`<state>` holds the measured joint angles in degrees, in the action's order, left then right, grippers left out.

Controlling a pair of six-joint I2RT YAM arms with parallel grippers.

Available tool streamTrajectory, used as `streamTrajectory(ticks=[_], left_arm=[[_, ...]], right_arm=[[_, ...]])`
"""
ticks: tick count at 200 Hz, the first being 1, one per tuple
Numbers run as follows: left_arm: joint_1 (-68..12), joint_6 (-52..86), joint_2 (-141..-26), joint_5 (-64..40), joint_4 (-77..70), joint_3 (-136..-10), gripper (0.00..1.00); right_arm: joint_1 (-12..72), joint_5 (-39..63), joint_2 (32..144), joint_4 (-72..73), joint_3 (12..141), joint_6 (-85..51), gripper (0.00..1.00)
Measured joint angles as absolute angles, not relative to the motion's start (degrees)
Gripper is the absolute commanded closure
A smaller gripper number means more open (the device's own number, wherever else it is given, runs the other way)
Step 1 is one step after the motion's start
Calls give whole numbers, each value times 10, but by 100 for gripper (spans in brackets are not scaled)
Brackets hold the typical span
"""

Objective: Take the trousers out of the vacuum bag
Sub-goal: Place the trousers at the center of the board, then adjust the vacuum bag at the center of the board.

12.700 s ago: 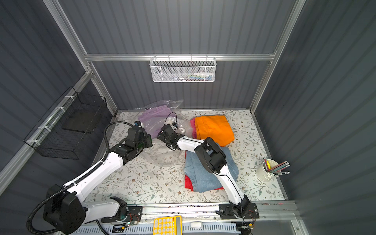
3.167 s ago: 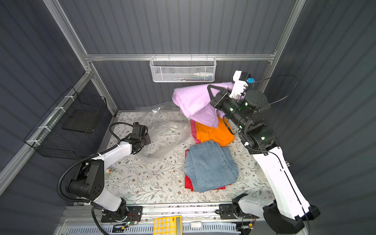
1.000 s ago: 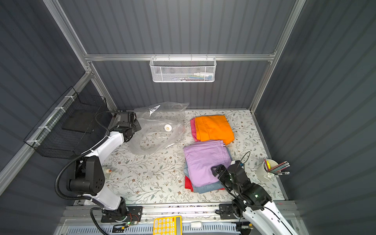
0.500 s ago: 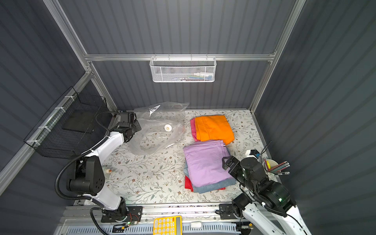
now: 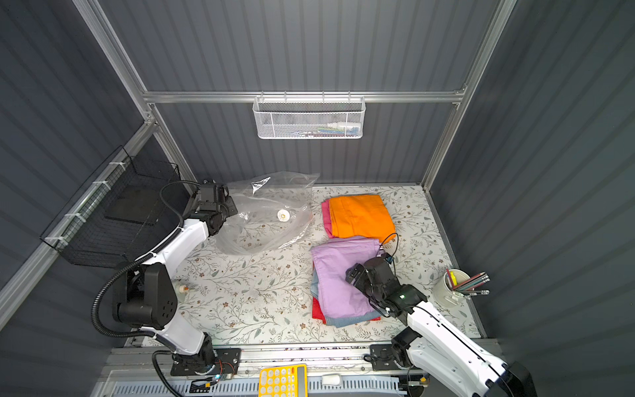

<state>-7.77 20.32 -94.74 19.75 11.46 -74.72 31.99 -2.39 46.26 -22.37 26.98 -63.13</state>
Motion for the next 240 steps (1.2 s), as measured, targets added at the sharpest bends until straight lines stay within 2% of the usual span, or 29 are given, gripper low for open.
streamTrajectory(ticks=[31,58,61,67,75,81,93,96,160,240], left_arm=[[-77,197,-950,192,111,-753,100],[-74,198,-922,159,114,-721,99],[-74,199,-915,152,115,-714,96],[-74,199,-901,142,118,-703,83],[-74,200,-882,129,121,-690,51],[-74,203,-864,118,122,-680,32],[-74,204,-829,97,128,-664,4],[-74,206,-820,92,129,-662,1],[-74,215,-668,28,188,-658,0],[-74,240,-607,58,256,-682,0]], right_arm=[[320,-34,442,-230,277,-632,1],[320,-61,443,-256,342,-595,1],[320,-65,446,-256,354,-588,1],[320,-72,455,-257,381,-575,1],[319,-78,469,-253,414,-557,1],[319,-79,481,-249,437,-544,1],[319,-74,513,-237,481,-520,1],[319,-72,522,-234,490,-515,1],[330,25,739,-129,591,-470,1],[423,90,916,-24,668,-498,1]])
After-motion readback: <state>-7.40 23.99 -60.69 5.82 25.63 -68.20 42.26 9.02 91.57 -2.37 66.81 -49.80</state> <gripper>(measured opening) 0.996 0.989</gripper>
